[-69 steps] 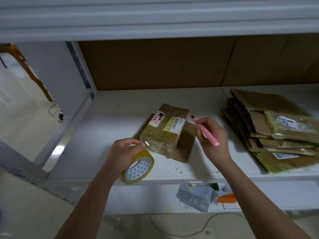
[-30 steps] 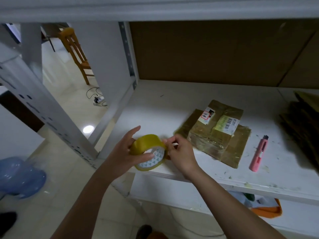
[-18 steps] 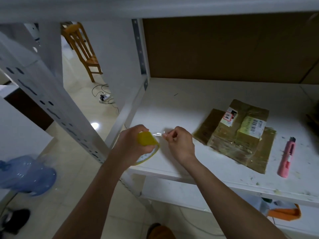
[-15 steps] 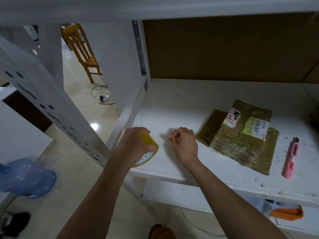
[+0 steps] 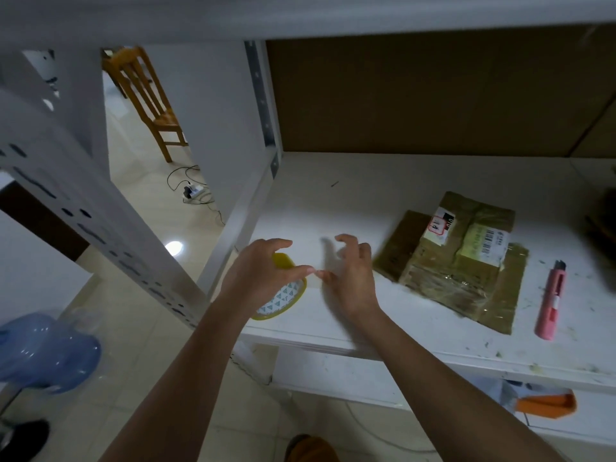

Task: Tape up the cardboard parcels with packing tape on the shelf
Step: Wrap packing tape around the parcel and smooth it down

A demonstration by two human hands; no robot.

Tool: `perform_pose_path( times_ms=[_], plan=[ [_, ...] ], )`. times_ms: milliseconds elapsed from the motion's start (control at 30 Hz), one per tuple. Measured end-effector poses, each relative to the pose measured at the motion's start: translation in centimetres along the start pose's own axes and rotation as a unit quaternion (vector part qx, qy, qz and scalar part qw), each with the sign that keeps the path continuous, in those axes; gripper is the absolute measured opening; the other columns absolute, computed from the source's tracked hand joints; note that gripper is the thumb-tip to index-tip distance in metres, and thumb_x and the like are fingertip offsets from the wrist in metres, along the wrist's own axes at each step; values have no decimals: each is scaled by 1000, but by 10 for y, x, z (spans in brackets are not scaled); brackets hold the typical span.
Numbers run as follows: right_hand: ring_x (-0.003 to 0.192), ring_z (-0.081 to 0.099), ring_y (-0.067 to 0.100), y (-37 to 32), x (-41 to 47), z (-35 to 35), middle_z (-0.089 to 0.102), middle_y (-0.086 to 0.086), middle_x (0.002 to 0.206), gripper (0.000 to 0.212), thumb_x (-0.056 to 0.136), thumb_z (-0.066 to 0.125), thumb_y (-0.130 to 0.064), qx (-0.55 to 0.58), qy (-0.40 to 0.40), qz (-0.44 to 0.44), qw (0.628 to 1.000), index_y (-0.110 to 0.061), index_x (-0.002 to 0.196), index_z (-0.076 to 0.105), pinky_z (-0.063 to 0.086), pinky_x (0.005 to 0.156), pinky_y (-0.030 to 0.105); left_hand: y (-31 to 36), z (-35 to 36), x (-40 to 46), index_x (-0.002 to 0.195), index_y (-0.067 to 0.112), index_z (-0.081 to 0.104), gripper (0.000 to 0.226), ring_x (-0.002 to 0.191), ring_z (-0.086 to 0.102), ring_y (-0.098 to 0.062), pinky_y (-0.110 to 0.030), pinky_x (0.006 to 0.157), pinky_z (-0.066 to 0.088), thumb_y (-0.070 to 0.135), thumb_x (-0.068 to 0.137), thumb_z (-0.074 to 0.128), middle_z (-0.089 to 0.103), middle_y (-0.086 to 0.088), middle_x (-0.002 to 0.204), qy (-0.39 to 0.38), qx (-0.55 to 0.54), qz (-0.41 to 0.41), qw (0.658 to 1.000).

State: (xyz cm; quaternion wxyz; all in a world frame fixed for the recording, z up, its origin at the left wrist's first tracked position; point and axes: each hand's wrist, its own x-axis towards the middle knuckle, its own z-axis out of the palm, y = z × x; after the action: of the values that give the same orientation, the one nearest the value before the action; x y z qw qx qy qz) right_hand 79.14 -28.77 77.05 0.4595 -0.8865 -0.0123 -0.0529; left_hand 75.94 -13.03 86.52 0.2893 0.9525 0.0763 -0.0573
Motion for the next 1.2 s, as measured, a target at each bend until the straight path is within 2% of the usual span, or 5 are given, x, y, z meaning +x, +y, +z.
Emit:
perform_pose_path(
  times_ms=[433, 567, 733, 967, 1200],
  plan=[
    [111, 42, 26, 30, -64, -152, 50, 13, 121, 31, 80, 55, -1, -146, 203, -140, 958, -13, 106, 68, 39, 87, 30, 94, 85, -9, 139, 24, 53, 73, 129, 31, 4, 6, 96, 21, -21, 84, 38, 31, 12, 148, -41, -109, 256, 960],
    [130, 35, 17, 76, -71, -184, 20, 9, 151, 39, 101, 46, -23, -107, 38, -76, 991, -21, 139, 50, 33, 107, 14, 108, 118, -9, 140, 24, 52, 84, 143, 24, -2, -9, 111, 24, -27, 76, 32, 24, 13, 157, -106, -151, 230, 956],
    [143, 19, -4, 104, -68, -218, 24, -13, 157, 43, 98, 45, -33, 39, -69, -77, 994, -19, 138, 54, 17, 114, 11, 102, 147, -29, 112, 21, 69, 67, 103, 50, -4, -11, 86, 44, -25, 73, 41, 42, 10, 110, -13, -169, 268, 949],
    [135, 36, -2, 111, -51, -224, 40, -13, 144, 42, 88, 58, -46, 87, -58, -65, 992, -21, 120, 69, 37, 113, 33, 120, 142, -35, 96, 35, 70, 49, 134, 36, 9, -42, 111, 40, -6, 77, 50, 46, 32, 132, -21, -180, 243, 953],
    [115, 51, -5, 102, -49, -212, 48, -10, 135, 65, 69, 62, -68, 2, 45, -110, 993, -16, 106, 74, 53, 90, 25, 128, 138, -38, 119, 43, 66, 25, 130, 26, 22, -7, 105, 28, 37, 98, 55, 36, 31, 145, -11, -79, 241, 967]
  ],
)
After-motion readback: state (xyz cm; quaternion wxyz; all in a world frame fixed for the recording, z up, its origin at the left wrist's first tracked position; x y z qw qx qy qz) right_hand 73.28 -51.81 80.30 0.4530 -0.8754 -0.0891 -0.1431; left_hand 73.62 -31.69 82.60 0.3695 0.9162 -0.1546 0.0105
